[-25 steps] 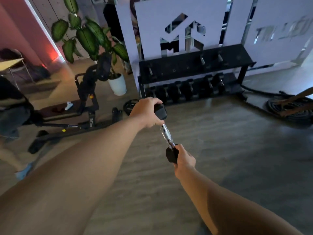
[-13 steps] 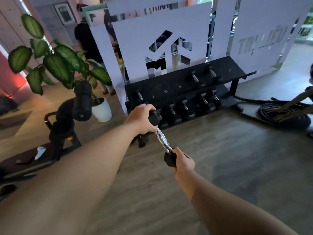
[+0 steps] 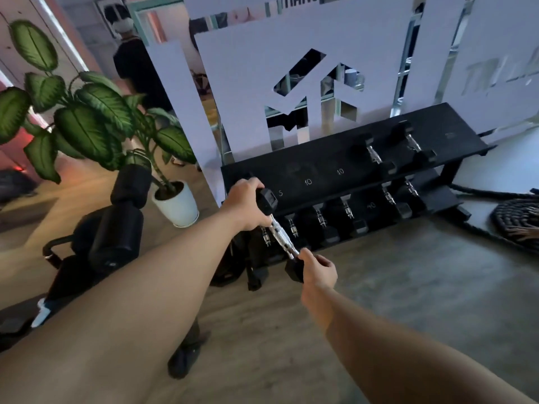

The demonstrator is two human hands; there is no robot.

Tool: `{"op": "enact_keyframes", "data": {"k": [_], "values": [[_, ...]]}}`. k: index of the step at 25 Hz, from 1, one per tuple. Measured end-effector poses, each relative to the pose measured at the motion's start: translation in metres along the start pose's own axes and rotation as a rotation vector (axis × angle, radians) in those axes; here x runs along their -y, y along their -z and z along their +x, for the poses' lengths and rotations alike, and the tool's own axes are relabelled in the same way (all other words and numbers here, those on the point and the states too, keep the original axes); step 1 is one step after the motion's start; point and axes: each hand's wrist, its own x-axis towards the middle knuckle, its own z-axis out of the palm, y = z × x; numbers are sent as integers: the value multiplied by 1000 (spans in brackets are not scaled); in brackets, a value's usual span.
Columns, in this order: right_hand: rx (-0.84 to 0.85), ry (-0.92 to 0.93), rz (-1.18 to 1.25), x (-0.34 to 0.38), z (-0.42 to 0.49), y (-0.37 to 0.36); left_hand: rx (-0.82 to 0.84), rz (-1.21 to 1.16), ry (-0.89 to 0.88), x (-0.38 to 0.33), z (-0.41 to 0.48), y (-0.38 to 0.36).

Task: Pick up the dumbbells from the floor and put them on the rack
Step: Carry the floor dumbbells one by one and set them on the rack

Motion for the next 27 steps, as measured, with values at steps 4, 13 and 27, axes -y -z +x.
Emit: {"op": "enact_keyframes", "data": {"k": [4, 13, 27], "values": [[3, -6, -7, 23, 54, -68, 0, 26, -22, 23, 91, 5], [-157, -18, -75, 50, 200, -203, 103, 47, -212, 78, 319, -36], [-179, -95, -367, 59, 365, -319, 296, 97, -207, 139, 540, -124]]}}
